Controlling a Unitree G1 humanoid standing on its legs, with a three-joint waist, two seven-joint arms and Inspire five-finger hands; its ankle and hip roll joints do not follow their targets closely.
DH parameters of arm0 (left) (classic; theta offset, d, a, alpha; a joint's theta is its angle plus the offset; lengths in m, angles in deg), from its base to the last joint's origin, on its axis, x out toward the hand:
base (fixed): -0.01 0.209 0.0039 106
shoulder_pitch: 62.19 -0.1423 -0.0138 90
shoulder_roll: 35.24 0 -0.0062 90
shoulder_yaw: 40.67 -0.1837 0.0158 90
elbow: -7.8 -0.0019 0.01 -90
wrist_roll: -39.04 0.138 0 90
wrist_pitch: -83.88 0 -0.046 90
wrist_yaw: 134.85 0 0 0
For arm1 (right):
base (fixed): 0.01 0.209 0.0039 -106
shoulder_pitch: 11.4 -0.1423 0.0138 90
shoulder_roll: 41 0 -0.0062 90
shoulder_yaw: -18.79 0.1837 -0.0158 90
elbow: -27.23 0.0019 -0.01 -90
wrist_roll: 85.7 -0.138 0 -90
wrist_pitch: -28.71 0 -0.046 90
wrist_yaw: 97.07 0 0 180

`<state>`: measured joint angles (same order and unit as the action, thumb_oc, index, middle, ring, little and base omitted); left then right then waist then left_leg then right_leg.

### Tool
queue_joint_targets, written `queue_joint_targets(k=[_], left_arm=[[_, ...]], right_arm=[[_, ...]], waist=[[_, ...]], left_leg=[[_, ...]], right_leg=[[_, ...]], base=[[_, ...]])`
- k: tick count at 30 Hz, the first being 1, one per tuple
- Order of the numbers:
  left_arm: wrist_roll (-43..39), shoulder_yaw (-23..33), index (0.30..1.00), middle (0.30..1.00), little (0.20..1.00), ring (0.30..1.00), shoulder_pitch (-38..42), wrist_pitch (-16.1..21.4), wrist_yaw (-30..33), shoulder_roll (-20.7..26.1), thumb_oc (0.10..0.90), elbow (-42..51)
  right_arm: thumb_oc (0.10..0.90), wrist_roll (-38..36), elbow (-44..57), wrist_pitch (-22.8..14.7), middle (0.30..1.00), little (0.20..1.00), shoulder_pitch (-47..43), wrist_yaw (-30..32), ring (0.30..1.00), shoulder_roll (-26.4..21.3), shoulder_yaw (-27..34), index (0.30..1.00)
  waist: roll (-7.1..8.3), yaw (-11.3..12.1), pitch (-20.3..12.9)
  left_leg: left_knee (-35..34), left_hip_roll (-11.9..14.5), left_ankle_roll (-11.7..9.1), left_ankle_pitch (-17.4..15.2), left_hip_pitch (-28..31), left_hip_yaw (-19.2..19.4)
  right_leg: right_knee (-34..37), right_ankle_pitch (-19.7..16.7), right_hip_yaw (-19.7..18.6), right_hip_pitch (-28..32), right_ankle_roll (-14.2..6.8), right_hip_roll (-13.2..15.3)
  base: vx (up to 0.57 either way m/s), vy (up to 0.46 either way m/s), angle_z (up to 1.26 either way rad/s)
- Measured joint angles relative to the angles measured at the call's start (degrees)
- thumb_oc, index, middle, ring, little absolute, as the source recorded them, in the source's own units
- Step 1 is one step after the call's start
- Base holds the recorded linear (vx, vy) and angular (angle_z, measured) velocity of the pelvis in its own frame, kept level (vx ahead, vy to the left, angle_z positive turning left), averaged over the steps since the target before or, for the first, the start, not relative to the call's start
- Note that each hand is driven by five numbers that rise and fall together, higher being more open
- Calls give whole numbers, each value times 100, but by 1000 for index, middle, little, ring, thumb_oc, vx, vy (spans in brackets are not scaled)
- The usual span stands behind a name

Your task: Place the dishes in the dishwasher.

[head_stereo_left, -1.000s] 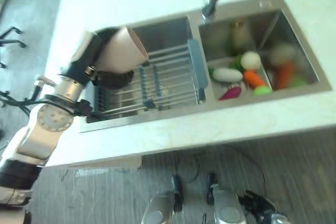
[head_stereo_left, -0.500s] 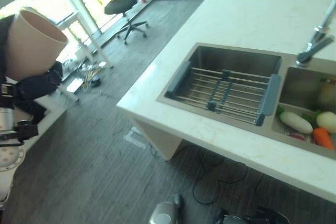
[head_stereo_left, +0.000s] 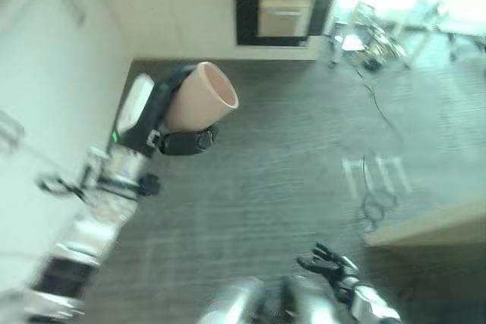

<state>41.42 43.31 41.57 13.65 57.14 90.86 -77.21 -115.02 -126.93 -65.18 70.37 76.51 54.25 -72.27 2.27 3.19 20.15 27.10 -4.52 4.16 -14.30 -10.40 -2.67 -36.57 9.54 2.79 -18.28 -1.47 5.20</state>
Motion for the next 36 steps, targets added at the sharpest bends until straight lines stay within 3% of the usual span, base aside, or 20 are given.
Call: queue_joint_targets(k=[2, 3, 4, 5, 6, 9, 10, 11, 14, 16, 18, 19, 20, 23, 27, 30, 31, 33, 34, 36], left_arm=[[47, 79, 300, 300, 300, 300, -84, -378, 48, -548, 400, -507], [88, 247, 300, 300, 300, 300, -92, -359, 67, -704, 400, -708], [153, 257, 300, 300, 300, 300, -68, -356, 91, -450, 400, -758], [282, 181, 300, 300, 300, 300, -37, -351, 62, -258, 400, -705], [495, 400, 300, 300, 300, 300, -618, -345, 104, -234, 400, -522], [759, 432, 300, 300, 300, 300, -1187, -574, -2, -442, 400, -505], [789, 488, 300, 300, 300, 300, -1124, -574, 18, -598, 400, -488], [930, 487, 300, 300, 300, 300, -949, -572, 23, -278, 400, -179], [927, 531, 300, 300, 300, 300, -729, -257, 4, -69, 400, 267], [921, 683, 300, 300, 300, 300, -694, -42, -10, -106, 400, 224], [904, 924, 300, 300, 300, 300, -545, 132, 21, 112, 400, -27], [897, 1127, 300, 300, 300, 300, -360, 156, 84, 32, 400, -408], [866, 1001, 300, 300, 300, 300, -191, 14, 163, -136, 400, -696], [1035, 861, 300, 300, 300, 300, -732, 46, 96, -233, 400, -631], [1160, 1415, 300, 300, 300, 300, -1790, 325, 111, -342, 400, -433], [1148, 1728, 300, 300, 300, 300, -1511, 346, 82, -370, 400, -489], [1144, 1734, 300, 300, 300, 300, -1360, 325, 87, -309, 400, -460], [1142, 1572, 300, 300, 300, 300, -1215, 280, 83, -217, 400, -486], [1128, 1269, 300, 300, 300, 300, -930, 297, 105, 306, 400, -635], [1127, 880, 300, 300, 300, 300, -504, 73, 112, 503, 400, -657]], right_arm=[[800, 8, -141, 54, 900, 900, 281, -204, 900, -655, -13, 900], [800, 4, -207, 60, 900, 900, 238, -146, 900, -774, -47, 900], [800, -5, -363, 84, 900, 900, 270, -172, 900, -629, 103, 900], [800, -9, -483, 97, 900, 900, 356, -172, 900, -650, 243, 900], [800, -9, -573, 243, 900, 900, 502, -62, 900, -788, 232, 900], [800, -3, -359, 411, 900, 900, 852, -277, 900, -732, 199, 900], [800, -1, -355, 459, 900, 900, 859, -271, 900, -765, 112, 900], [800, -1, -351, 425, 900, 900, 886, -348, 900, -755, 75, 900], [800, -12, -363, 143, 900, 900, 956, -364, 900, -834, 200, 900], [800, -2, -391, 24, 900, 900, 948, -423, 900, -1052, 182, 900], [800, 23, -436, 19, 900, 900, 974, -584, 900, -1387, 22, 900], [800, 99, -570, -4, 900, 900, 521, -450, 900, -1049, -62, 900], [800, 207, -516, 24, 900, 900, 331, -539, 900, -966, -167, 900], [800, 467, -752, 10, 900, 900, 161, -612, 900, -972, -215, 900], [800, 816, -623, 13, 900, 900, 679, -417, 900, -1191, -253, 900], [800, 886, -358, 62, 900, 900, 769, -300, 900, -863, -162, 900], [800, 890, -142, 20, 900, 900, 894, -236, 900, -806, -94, 900], [800, 871, 51, -16, 900, 900, 796, -156, 900, -672, -50, 900], [800, 737, 171, -250, 900, 900, 645, -103, 900, -665, -84, 900], [800, 707, 297, -276, 900, 900, 552, -104, 900, -747, -35, 900]], waist=[[-383, -32, 125], [-59, 52, 228], [610, -12, 247], [646, -141, 209], [322, 107, 109], [-479, -132, -62], [-658, -221, -110], [-700, -221, -130], [-407, -325, -93], [-163, -369, -55], [-840, -423, -352], [-331, -399, -117], [-355, -570, -136], [-535, 83, -86], [-746, 323, -372], [-243, 273, -365], [-339, 205, -279], [-487, 136, -180], [-488, -134, -135], [-661, -203, -203]], left_leg=[[-1321, -80, -392, 278, 1430, 453], [-529, -561, -1259, 501, 1211, 562], [888, -1001, -1079, 370, 465, 591], [1203, -738, -381, -73, 219, 417], [459, -304, 141, -1064, 802, 521], [-573, -206, -459, -711, 2108, 852], [-266, -346, -774, -463, 2216, 841], [2828, -92, -1336, 593, 1027, 999], [4762, 398, -1422, 1299, -1051, 802], [2603, 307, -1387, 1301, -1395, 550], [-1767, 908, -1522, 2374, -217, 52], [-1715, 515, -1178, 2211, 129, 467], [-219, 338, -1438, 1831, -812, 111], [-978, 309, -1615, 1501, -1473, -115], [-125, 79, -1468, 980, -1141, 304], [502, -289, -578, 347, -1049, 933], [756, -278, 162, 571, -869, 991], [160, -388, 74, 477, -351, 1240], [1121, -359, 13, -85, -471, 803], [776, -90, 157, -300, 42, 176]], right_leg=[[164, 95, 203, -188, 103, -714], [355, -86, 181, -440, 543, -676], [835, -530, 240, -624, 687, -193], [1099, -991, 340, -658, 952, -188], [825, -1013, 946, -789, 792, -313], [1631, -234, 1719, 530, 1756, -1206], [1955, -360, 1347, 978, 1738, -1290], [1416, 217, 717, 1081, 1659, -1199], [1378, 589, 150, 1804, 1569, -366], [697, 549, 124, 1904, 1220, 422], [-175, 1435, 215, 1827, -254, -255], [-222, 1776, 91, 1770, 85, -214], [552, 1420, -188, 1843, 908, -672], [1529, 1190, -1017, 2578, 1029, -533], [1794, 1581, -826, 3694, -85, 286], [-2037, 329, -697, 2332, -1490, 172], [-3226, 84, -528, 1974, -1404, 32], [-3569, 215, -45, 590, -554, 12], [-2070, 446, 382, -155, -33, 484], [-785, 330, 150, -429, -246, 489]], base=[[551, -217, -67], [517, -238, -94], [525, -256, -34], [535, -239, -67], [627, -258, -96], [557, -257, -98], [635, -421, -92], [579, -393, -86], [411, -136, -45], [452, 28, -66], [653, 98, -122], [689, 136, -70], [582, 132, -102], [518, 143, -118], [634, 166, -106], [483, 165, -29], [310, 114, 1], [392, 43, -29], [385, -101, -34], [290, -272, -7]])
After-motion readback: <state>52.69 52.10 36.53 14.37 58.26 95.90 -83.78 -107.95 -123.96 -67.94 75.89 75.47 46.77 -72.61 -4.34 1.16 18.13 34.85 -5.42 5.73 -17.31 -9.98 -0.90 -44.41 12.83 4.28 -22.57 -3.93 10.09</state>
